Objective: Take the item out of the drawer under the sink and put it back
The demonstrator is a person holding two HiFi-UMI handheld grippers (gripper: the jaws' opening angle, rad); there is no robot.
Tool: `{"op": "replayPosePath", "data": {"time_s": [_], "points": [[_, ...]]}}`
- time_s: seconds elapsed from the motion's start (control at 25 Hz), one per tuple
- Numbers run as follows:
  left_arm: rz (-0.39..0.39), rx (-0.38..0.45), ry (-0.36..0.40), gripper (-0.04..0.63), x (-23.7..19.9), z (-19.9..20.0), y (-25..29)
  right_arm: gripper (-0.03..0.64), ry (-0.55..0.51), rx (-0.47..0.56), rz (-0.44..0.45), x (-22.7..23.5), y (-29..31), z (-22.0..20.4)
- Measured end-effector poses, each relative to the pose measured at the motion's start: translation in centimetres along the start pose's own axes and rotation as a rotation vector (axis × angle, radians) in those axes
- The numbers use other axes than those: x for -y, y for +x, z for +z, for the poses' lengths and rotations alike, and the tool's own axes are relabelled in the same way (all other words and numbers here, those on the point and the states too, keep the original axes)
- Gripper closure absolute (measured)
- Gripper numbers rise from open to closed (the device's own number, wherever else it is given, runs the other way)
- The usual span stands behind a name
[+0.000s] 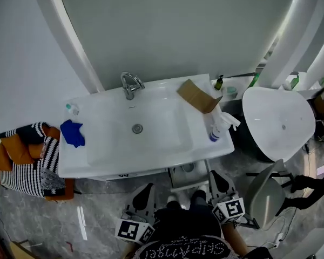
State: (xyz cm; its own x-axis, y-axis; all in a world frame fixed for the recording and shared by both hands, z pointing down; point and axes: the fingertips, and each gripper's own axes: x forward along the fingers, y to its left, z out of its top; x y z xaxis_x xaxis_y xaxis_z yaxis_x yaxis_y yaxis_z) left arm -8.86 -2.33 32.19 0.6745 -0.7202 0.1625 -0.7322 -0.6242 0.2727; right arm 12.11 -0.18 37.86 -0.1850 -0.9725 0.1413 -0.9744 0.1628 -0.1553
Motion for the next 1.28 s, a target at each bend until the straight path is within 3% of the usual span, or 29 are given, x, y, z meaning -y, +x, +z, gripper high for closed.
{"op": "replayPosePath", "data": {"time_s": [0.2, 0.48, 0.76, 0.96, 1.28], "points": [[0.018, 0.033, -0.016, 0.591, -0.5, 1.2, 0.4, 0.6, 0.001, 0.07, 0.005, -0.9, -1.0, 3.1], [-0.056, 0.045, 0.066, 0.591, 1.3, 2.2, 2.3, 0.6, -0.004, 0.146, 0.038, -2.9, -1.7, 5.3], [-0.083, 0.032, 0.082, 0.591, 2.7, 1.7, 2.7, 0.6, 0.003, 0.141, 0.125, -5.0, -0.8, 5.4], [-0.046, 0.032, 0.081, 0.591, 2.0, 1.6, 2.0, 0.598, 0.003, 0.12, 0.207, -6.2, -0.1, 5.1], [-0.028, 0.026, 0.078, 0.591, 2.3, 1.3, 1.6, 0.598, 0.011, 0.134, 0.22, -5.3, -0.3, 4.6]]}}
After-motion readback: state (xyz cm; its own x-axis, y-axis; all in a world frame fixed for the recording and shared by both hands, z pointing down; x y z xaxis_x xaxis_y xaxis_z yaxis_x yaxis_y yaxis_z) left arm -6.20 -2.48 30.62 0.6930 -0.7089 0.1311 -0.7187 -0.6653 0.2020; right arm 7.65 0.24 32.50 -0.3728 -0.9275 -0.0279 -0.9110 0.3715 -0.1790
